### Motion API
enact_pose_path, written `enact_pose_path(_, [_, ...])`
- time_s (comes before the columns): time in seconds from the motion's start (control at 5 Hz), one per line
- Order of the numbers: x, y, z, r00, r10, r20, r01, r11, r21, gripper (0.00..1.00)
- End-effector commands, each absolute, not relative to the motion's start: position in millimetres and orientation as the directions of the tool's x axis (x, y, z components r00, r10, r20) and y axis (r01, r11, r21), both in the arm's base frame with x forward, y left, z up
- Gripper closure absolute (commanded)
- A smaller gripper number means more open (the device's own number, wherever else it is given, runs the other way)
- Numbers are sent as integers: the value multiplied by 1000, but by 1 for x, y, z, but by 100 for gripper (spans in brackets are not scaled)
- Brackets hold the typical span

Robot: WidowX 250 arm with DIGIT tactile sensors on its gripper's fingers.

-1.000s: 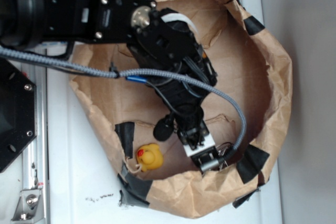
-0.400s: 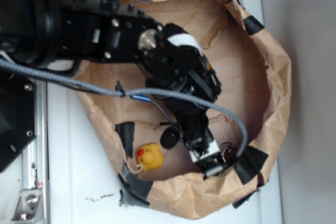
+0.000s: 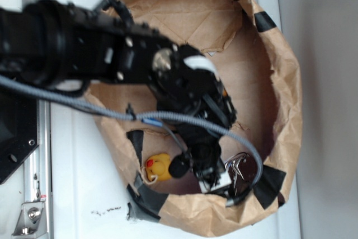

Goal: Grab the silver keys.

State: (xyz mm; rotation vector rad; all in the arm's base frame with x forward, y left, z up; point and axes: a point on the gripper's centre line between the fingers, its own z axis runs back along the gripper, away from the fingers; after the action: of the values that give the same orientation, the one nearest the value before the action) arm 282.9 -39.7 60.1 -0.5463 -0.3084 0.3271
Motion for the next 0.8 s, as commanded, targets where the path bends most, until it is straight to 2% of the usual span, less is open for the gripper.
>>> enact_pose_path(0.0, [295, -51, 57, 901, 348, 259, -150, 810, -566, 0])
enact_pose_path(0.2, [300, -54, 53, 901, 337, 272, -129, 809, -574, 0])
enact_pose_path(0.4, [304, -54, 48, 886, 365, 284, -142, 799, -585, 100])
enact_pose_path(0.6, [303, -52, 49, 887, 366, 281, -145, 798, -584, 100])
